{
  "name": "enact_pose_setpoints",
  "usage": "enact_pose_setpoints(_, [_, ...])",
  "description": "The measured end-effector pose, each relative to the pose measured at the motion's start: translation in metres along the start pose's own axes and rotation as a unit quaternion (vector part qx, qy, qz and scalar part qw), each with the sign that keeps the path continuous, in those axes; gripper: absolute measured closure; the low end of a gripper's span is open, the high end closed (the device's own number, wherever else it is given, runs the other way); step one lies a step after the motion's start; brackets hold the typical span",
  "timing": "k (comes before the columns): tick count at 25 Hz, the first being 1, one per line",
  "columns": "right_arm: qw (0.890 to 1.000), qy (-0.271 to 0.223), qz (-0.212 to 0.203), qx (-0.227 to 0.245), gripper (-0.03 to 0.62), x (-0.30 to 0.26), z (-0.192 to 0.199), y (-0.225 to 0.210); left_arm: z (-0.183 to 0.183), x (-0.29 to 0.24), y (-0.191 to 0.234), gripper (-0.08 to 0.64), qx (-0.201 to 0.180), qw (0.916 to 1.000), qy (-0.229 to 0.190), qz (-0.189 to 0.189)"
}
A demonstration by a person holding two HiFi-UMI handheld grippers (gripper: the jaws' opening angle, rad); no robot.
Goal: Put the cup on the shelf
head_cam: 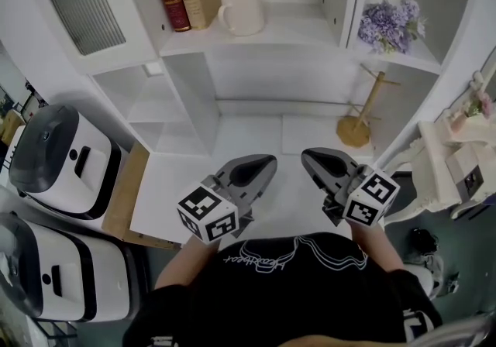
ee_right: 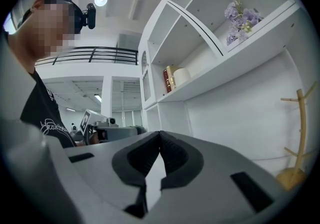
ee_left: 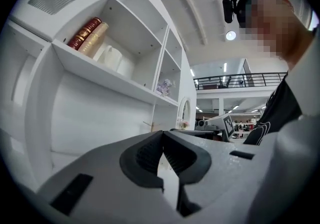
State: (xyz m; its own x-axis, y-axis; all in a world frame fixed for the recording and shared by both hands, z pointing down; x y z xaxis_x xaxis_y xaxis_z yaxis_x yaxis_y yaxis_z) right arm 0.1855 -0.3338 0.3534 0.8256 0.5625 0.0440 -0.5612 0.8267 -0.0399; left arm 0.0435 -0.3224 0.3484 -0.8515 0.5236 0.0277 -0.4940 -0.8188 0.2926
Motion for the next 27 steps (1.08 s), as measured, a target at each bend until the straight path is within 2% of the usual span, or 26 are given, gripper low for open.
enact_pose_setpoints(6, [1.0, -0.001, -0.002, 0.001, 0.586, 0.001, 0.002, -0.002, 0.002, 0.0, 0.005, 0.555, 0.017, 0.9998, -0.011, -0.01])
enact_pose_setpoints(27, [1.0, 0.004, 0.007, -0.018, 0.586, 0.0, 0.015, -0.015, 0.002, -0.007, 0.027, 0.555, -0.001, 0.999, 0.0, -0.045])
Point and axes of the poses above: the fingertips, and each gripper's own axes: x backward along the fingers, y to its left, z out of its underside, the point moved 5 cm from there along x, backward along the fingers, and after that the axes turned 7 degrees about x, right-handed, at the moved point
